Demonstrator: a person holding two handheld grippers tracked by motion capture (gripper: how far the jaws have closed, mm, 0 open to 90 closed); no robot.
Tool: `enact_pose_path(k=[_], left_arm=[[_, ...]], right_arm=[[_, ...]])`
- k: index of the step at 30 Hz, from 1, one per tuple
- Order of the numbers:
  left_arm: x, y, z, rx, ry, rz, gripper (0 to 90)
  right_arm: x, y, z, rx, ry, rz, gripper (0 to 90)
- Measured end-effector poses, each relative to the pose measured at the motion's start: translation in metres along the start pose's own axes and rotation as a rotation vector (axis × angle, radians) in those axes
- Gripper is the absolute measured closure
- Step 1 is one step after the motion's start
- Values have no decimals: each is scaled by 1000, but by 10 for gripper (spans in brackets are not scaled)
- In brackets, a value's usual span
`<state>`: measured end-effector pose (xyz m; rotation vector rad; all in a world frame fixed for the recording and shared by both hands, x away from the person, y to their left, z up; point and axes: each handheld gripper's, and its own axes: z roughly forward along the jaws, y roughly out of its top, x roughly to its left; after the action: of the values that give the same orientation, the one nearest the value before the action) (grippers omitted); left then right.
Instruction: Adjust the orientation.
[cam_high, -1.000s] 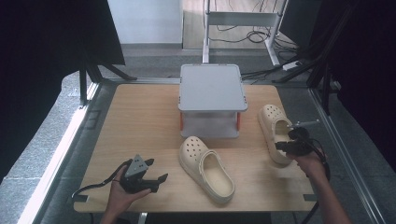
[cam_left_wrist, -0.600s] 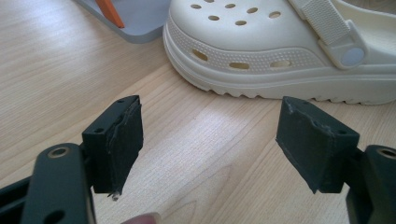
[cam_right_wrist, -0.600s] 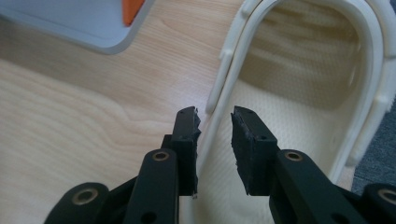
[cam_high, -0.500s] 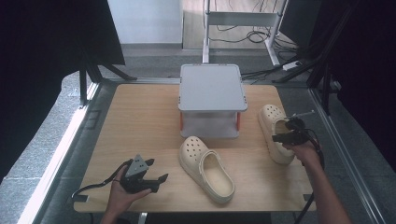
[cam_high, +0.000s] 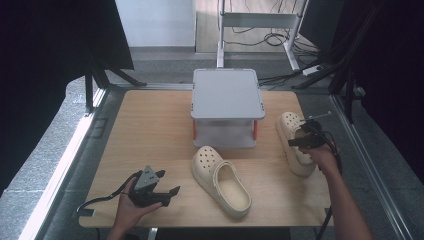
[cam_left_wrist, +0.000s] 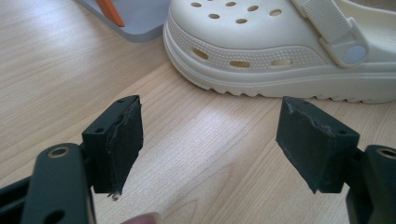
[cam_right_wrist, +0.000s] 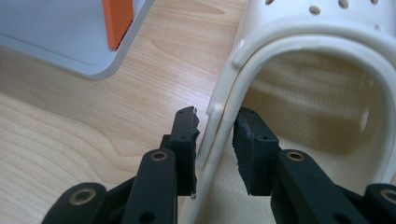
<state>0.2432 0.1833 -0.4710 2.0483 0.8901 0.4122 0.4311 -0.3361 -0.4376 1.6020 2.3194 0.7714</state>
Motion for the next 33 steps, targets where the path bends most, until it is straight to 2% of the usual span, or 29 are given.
enact_pose_path(k=[9, 11, 17, 20, 23, 25, 33], left_arm=[[0, 0, 0, 0, 1, 1, 236], [0, 0, 0, 1, 1, 1, 236], [0, 0, 0, 1, 3, 2, 236], [0, 0, 0, 1, 3, 2, 236], [0, 0, 0, 1, 3, 2, 236], [0, 0, 0, 1, 3, 1, 236], [0, 0, 0, -1, 4, 0, 236]], right_arm=[[-2, 9, 8, 15, -2, 9, 733], [-4, 11, 10, 17, 13, 25, 762], [-5, 9, 7, 21, 5, 28, 784], [-3, 6, 2, 19, -21, 18, 788], [-5, 3, -8, -2, -10, 18, 789], [-1, -1, -18, -18, 12, -2, 789], [20, -15, -41, -37, 32, -72, 789]])
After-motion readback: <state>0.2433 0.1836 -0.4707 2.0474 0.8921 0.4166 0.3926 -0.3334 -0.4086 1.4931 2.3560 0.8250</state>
